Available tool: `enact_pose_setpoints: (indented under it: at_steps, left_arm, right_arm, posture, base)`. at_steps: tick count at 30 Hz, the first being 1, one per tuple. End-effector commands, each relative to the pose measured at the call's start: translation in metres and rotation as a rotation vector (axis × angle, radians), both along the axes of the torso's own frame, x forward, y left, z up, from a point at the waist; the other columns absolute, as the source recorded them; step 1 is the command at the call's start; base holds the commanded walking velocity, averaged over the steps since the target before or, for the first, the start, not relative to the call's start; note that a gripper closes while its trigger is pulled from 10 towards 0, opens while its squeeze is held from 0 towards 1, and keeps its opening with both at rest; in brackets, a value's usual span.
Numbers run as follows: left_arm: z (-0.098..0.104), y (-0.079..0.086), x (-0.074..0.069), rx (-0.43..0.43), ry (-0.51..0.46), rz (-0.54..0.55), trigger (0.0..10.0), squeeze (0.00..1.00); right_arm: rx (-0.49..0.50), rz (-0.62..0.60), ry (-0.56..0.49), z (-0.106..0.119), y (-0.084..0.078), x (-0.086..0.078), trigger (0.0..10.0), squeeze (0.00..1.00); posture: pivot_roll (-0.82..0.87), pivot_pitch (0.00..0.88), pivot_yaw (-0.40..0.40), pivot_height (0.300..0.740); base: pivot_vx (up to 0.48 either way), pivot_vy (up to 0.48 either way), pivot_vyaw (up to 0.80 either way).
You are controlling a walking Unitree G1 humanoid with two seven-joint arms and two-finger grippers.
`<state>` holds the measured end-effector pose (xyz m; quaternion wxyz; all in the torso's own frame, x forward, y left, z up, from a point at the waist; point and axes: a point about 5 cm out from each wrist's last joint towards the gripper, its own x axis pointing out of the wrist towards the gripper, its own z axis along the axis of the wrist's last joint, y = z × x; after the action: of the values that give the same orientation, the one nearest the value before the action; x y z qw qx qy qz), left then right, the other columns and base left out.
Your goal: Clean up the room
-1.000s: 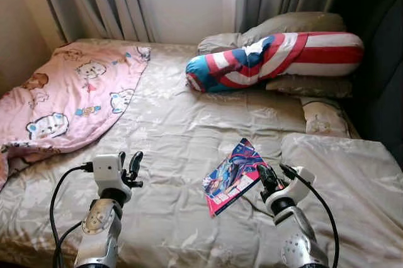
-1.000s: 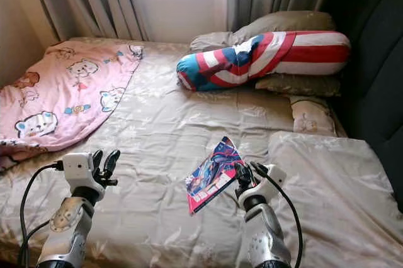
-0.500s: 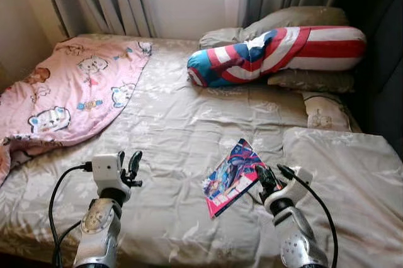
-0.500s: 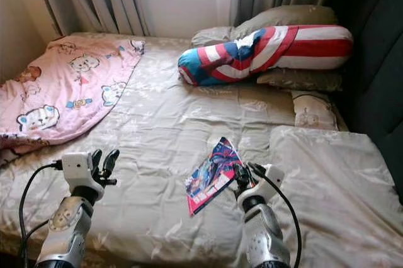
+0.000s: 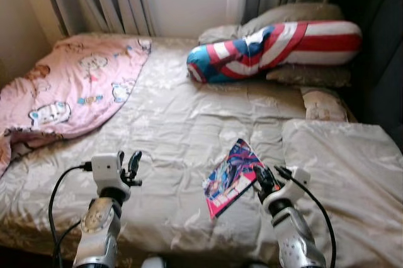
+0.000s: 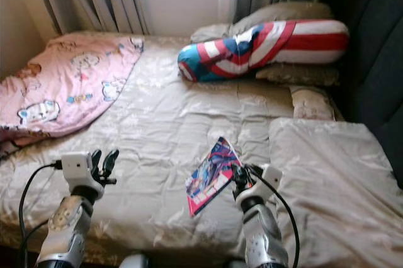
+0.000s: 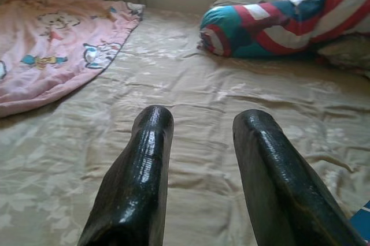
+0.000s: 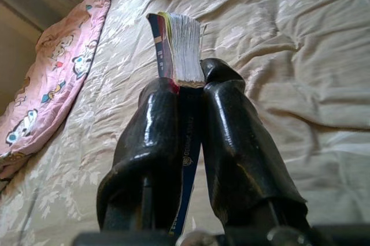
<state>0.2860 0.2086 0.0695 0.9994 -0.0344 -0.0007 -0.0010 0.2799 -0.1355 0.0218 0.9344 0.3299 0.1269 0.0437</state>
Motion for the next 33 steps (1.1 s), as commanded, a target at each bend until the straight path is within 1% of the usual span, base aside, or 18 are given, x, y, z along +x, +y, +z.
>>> enact_pose_setpoints:
  at_steps: [1,13,20,21,22,23,24,25,27,28,30,33]
  left_arm:
    - [0.005,0.0,0.002,-0.007,-0.01,-0.004,10.0,0.0]
    - [0.006,-0.001,0.003,-0.016,-0.014,-0.019,10.0,0.0]
    - [0.007,-0.002,0.003,-0.019,-0.009,-0.028,10.0,0.0]
    - [0.008,-0.003,0.004,-0.019,-0.011,-0.03,10.0,0.0]
    - [0.008,-0.003,0.004,-0.019,-0.011,-0.03,10.0,0.0]
    - [0.01,-0.003,0.004,-0.019,-0.018,-0.033,10.0,0.0]
    - [0.011,-0.003,0.005,-0.019,-0.019,-0.033,10.0,0.0]
    - [0.013,-0.003,0.005,-0.017,-0.026,-0.035,10.0,0.0]
    - [0.016,-0.001,0.004,-0.013,-0.034,-0.035,10.0,0.0]
    - [0.019,0.002,0.004,-0.006,-0.039,-0.033,10.0,0.0]
    - [0.021,0.005,0.002,0.003,-0.043,-0.032,10.0,0.0]
    - [0.024,0.009,-0.002,0.017,-0.045,-0.031,10.0,0.0]
  right_arm:
    - [-0.001,0.009,-0.043,0.007,0.004,0.003,10.0,0.0]
    - [0.009,0.009,-0.041,0.007,0.005,0.004,10.0,0.0]
    - [0.028,-0.026,-0.029,0.006,0.004,0.006,10.0,0.0]
    - [0.076,-0.062,-0.01,0.002,0.002,0.008,10.0,0.0]
    - [0.076,-0.062,-0.01,0.002,0.002,0.008,10.0,0.0]
    - [0.183,-0.138,0.011,-0.001,-0.004,0.012,10.0,0.0]
    - [0.206,-0.156,0.014,-0.002,-0.005,0.013,10.0,0.0]
    - [0.256,-0.208,0.032,-0.003,-0.01,0.016,10.0,0.0]
    - [0.307,-0.262,0.053,-0.005,-0.015,0.019,10.0,0.0]
    - [0.349,-0.303,0.082,-0.008,-0.018,0.021,10.0,0.0]
    - [0.354,-0.312,0.097,-0.009,-0.018,0.022,10.0,0.0]
    - [0.388,-0.324,0.114,-0.01,-0.018,0.024,10.0,0.0]
  posture:
    - [0.0,0.013,-0.003,0.657]
    - [-0.01,0.012,-0.001,0.657]
    - [0.0,0.022,0.001,0.657]
    - [0.0,0.024,0.002,0.657]
    - [0.0,0.024,0.002,0.657]
    - [0.02,0.034,0.007,0.657]
    - [0.02,0.036,0.007,0.657]
    - [0.03,0.047,0.011,0.657]
    - [0.04,0.056,0.015,0.657]
    - [0.06,0.067,0.02,0.657]
    - [0.08,0.081,0.028,0.657]
    - [0.1,0.093,0.037,0.657]
  base:
    - [0.0,0.0,0.0]
    - [0.0,0.0,0.0]
    - [0.0,0.0,0.0]
    - [0.0,0.0,0.0]
    - [0.0,0.0,0.0]
    - [0.0,0.0,0.0]
    - [0.0,0.0,0.0]
    - [0.0,0.0,0.0]
    - [0.0,0.0,0.0]
    - [0.0,0.0,0.0]
    - [0.0,0.0,0.0]
    - [0.0,0.0,0.0]
